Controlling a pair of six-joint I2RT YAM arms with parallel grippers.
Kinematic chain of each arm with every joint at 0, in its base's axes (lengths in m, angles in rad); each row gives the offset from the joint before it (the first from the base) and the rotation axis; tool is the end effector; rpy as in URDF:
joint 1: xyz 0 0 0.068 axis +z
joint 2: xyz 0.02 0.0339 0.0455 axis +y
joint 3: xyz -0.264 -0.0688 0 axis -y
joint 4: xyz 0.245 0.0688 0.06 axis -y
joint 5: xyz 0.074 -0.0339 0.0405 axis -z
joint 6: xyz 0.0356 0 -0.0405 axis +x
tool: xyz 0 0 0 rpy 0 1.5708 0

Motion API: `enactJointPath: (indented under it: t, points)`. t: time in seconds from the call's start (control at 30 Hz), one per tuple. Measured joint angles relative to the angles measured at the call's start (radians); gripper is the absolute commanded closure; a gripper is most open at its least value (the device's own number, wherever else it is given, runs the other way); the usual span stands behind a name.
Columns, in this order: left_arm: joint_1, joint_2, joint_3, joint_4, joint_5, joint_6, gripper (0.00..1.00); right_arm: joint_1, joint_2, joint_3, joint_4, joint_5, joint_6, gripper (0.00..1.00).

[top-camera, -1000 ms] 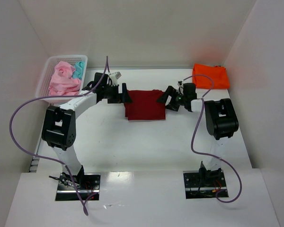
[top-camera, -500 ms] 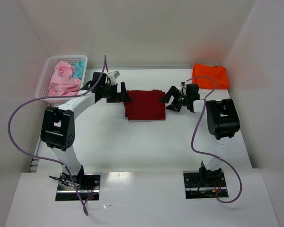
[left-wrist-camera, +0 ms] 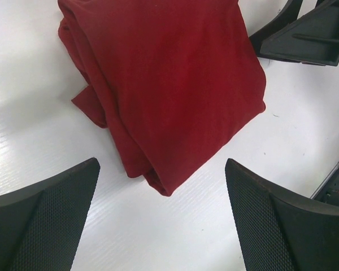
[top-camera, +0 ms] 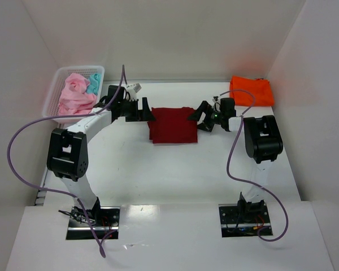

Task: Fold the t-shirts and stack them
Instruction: Put the neatly folded tshirt into the corner of the board with the right arm

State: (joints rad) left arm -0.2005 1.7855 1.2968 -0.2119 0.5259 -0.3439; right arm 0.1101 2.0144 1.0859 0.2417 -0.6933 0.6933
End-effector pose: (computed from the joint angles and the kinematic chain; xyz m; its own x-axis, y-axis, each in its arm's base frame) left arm 0.3893 -0.0973 0.2418 -0.7796 -0.1391 -0.6106 0.3032 0.7693 -0.5624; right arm 0.4016 0.0673 0.1274 -0.8527 0.4003 -0.3358 -0.0400 0.5908 0.8059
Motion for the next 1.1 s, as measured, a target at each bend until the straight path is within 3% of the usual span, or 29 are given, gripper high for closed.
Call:
enactJointPath:
  t: [0.37,0.5,0.6,0.63,0.73,0.77,0.87,1.1]
  points:
    - [0.010,-0.002,-0.001,-0.005,0.009,0.002,0.00,0.016,0.027,0.022,0.005,-0.022,0.013,0.11]
    - [0.010,-0.002,-0.001,-0.005,0.012,0.002,0.00,0.023,0.040,0.027,0.002,-0.025,0.014,0.27]
    - [0.010,-0.002,-0.001,-0.005,0.013,0.002,0.00,0.026,0.050,0.028,-0.010,-0.014,0.009,0.45]
    - [0.010,-0.002,-0.001,-0.005,0.013,0.002,0.00,0.027,0.055,0.028,-0.016,-0.014,0.011,0.55]
    - [0.010,-0.002,-0.004,-0.006,0.014,0.002,0.00,0.033,0.057,0.026,-0.049,0.011,0.005,0.71]
    - [0.010,-0.002,-0.005,-0.005,0.015,0.002,0.00,0.034,0.057,0.027,-0.061,0.023,0.002,0.83]
    - [0.010,-0.003,-0.008,-0.006,0.015,0.002,0.00,0.038,0.057,0.027,-0.085,0.047,0.000,1.00]
    - [0.020,-0.039,-0.010,-0.011,0.016,0.002,0.00,0.043,0.045,0.050,-0.147,0.082,-0.011,1.00]
